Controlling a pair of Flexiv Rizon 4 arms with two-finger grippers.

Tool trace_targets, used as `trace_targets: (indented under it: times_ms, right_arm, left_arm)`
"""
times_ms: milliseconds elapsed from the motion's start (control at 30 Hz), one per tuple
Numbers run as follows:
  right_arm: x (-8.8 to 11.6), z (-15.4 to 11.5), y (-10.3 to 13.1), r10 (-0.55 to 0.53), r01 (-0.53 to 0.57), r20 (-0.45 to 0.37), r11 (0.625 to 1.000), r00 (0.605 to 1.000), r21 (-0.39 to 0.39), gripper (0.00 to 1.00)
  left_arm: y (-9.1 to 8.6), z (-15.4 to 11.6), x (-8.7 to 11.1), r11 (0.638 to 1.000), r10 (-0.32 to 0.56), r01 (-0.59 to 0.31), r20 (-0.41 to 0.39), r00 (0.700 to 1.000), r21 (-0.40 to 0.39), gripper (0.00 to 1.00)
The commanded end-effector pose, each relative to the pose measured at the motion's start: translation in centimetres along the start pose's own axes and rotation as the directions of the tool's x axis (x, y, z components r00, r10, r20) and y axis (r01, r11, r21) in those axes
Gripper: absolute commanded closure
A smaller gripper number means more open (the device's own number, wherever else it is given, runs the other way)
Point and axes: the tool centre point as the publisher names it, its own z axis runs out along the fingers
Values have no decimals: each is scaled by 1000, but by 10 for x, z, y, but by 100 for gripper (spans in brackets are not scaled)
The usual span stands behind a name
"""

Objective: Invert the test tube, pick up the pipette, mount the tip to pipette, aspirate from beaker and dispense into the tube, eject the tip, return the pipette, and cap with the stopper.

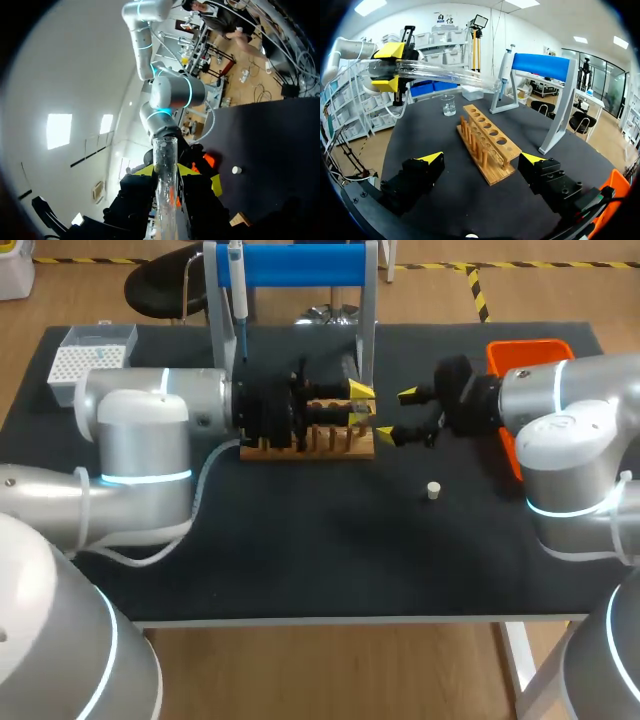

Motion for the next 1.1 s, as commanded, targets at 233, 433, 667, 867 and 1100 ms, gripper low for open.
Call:
trace_targets:
  times_ms: [233, 433, 667, 867, 1100]
  right_arm:
    - [0, 0, -1, 0, 0, 0, 1000, 1000, -2, 0]
    - [0, 0, -1, 0, 0, 0, 1000, 1000, -2, 0]
    - [0, 0, -1, 0, 0, 0, 1000, 1000, -2, 0]
    - [0, 0, -1, 0, 0, 0, 1000, 1000, -2, 0]
    - [0, 0, -1, 0, 0, 0, 1000, 1000, -2, 0]
  left_arm:
    - [6, -8, -14, 786, -614, 609, 26, 789, 106, 100]
    - [6, -8, -14, 786, -614, 609, 26, 789, 106, 100]
    - [18, -21, -29, 689, -722, 719, -1, 692, 92, 100]
    - [36, -38, -63, 550, -835, 834, 6, 550, 40, 100]
    - [58, -39, -79, 423, -905, 906, 29, 423, -24, 100]
